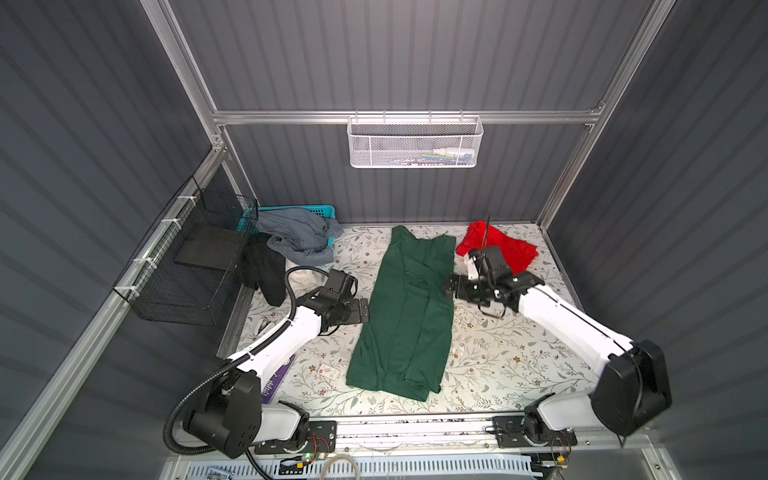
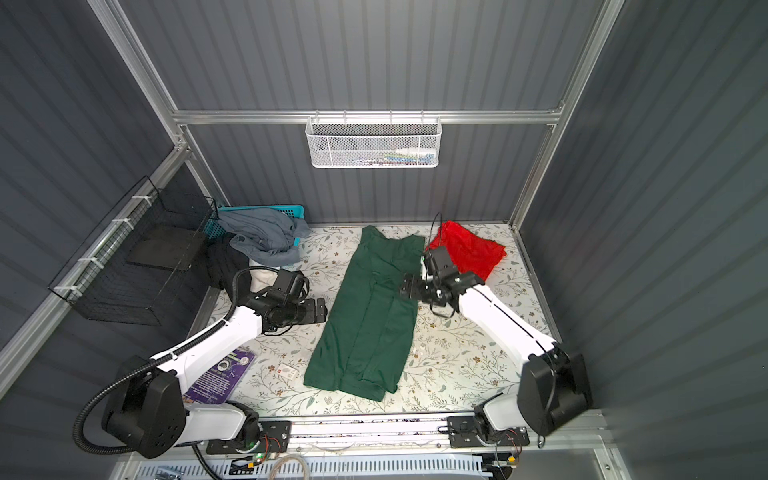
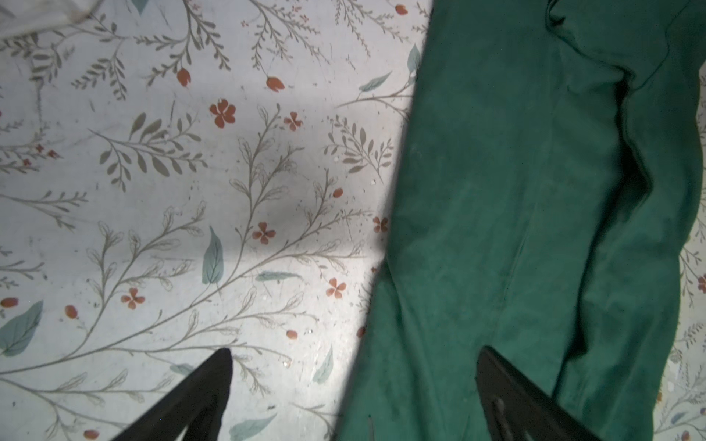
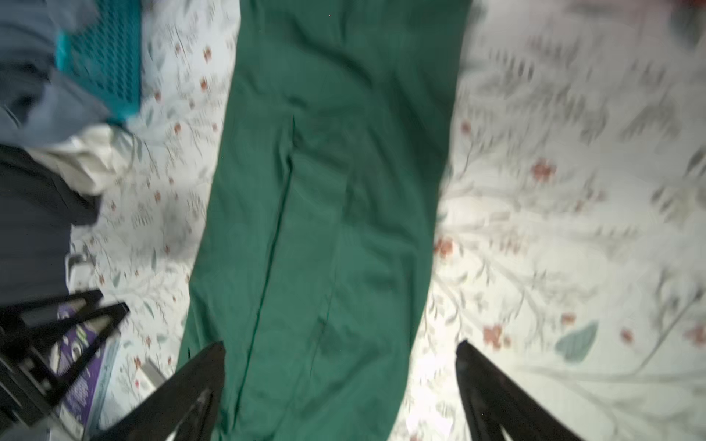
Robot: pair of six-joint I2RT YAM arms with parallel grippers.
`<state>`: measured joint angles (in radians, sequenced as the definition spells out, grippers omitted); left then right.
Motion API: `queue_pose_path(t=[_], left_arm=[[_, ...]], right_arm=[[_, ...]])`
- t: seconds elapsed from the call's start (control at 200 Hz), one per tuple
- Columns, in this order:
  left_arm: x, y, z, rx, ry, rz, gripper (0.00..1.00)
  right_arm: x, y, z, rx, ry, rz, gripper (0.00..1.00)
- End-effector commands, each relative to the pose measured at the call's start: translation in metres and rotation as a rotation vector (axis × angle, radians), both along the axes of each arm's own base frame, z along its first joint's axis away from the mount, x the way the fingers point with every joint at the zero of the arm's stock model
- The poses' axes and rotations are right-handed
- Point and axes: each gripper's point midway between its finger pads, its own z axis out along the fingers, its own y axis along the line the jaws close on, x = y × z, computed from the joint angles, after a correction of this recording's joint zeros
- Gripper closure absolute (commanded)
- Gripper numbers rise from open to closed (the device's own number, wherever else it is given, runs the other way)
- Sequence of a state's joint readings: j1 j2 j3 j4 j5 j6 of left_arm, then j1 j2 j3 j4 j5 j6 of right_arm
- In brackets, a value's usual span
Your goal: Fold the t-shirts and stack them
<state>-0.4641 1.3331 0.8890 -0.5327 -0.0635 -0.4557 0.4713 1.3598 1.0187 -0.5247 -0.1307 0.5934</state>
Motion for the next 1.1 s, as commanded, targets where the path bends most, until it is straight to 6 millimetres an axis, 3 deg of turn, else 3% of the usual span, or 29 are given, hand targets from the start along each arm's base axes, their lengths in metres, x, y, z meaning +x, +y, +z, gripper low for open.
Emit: queue_pose_path(t=[0.0,0.175,0.29,0.385,0.605,0.76,1.096], left_arm=[[-0.027,0.0,-0.008,-0.017,0.084,-0.048,0.0],[-0.05,-0.008,-0.021,-0.084,0.165,-0.085,0.0],[-0.065,-0.008,-0.026,-0.117,0.197,-0.085,0.01],[-0.077,-0.007,-0.028,-0.146,0.216,-0.078,0.03],[-0.097,-0.005,-0.04,-0.186,0.269,-0.052,0.16],[-0.102,0.001,-0.045,-0.169,0.281,-0.033,0.19],[-0.107,-0.002,-0.068,-0.155,0.347,-0.033,0.26]], right_arm=[[-0.053,-0.008,-0.037,-0.003,0.146,-0.094,0.09],[-0.109,0.006,-0.065,-0.049,0.198,-0.035,0.15],[-0.136,0.016,-0.083,-0.093,0.25,0.023,0.26],[-0.153,0.03,-0.089,-0.083,0.262,0.079,0.29],[-0.179,0.044,-0.103,-0.084,0.31,0.137,0.37],[-0.194,0.057,-0.109,-0.076,0.344,0.208,0.43],[-0.198,0.066,-0.117,-0.087,0.353,0.255,0.5]])
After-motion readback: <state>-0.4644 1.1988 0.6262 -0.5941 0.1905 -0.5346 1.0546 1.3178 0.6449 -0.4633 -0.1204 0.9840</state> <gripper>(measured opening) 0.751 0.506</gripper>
